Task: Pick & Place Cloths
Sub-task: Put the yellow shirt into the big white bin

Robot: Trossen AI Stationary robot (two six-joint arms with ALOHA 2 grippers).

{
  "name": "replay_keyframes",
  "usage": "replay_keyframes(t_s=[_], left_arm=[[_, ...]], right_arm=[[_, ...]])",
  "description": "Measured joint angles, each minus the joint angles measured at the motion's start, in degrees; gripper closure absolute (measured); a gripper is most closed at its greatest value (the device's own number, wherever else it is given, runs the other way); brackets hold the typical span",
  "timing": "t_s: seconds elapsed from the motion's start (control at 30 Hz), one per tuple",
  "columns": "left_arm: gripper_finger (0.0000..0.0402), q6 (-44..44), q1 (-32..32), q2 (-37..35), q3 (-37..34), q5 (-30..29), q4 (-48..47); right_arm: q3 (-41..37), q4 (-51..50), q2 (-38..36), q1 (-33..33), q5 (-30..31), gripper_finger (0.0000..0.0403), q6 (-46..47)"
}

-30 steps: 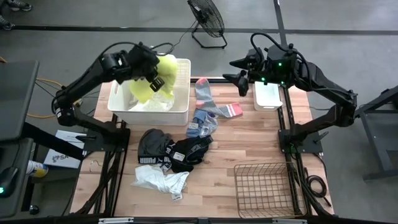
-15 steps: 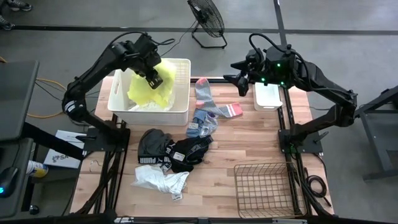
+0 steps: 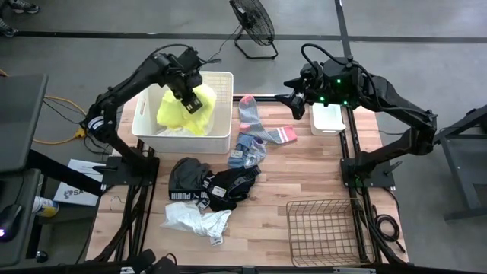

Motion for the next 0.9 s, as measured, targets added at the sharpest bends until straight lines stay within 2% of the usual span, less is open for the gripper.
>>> replay_keyframes(t_s=[0.53, 0.73, 0.9], left_arm=[[0.0325, -1.70, 0.04, 0.00, -20.14, -0.50, 18.09], [0.0322, -2.17, 0.04, -0.07, -24.84, -0.44, 21.71], [0.0320, -3.38, 0.03, -0.08, -25.55, -0.21, 22.46]], right_arm=[[0.00, -0.01, 0.00, 0.00, -0.20, 0.0106, -0.48], [0.00, -0.03, 0.00, 0.00, -0.24, 0.0106, -0.46], [0.01, -0.05, 0.00, 0.00, -0.27, 0.0106, -0.46]])
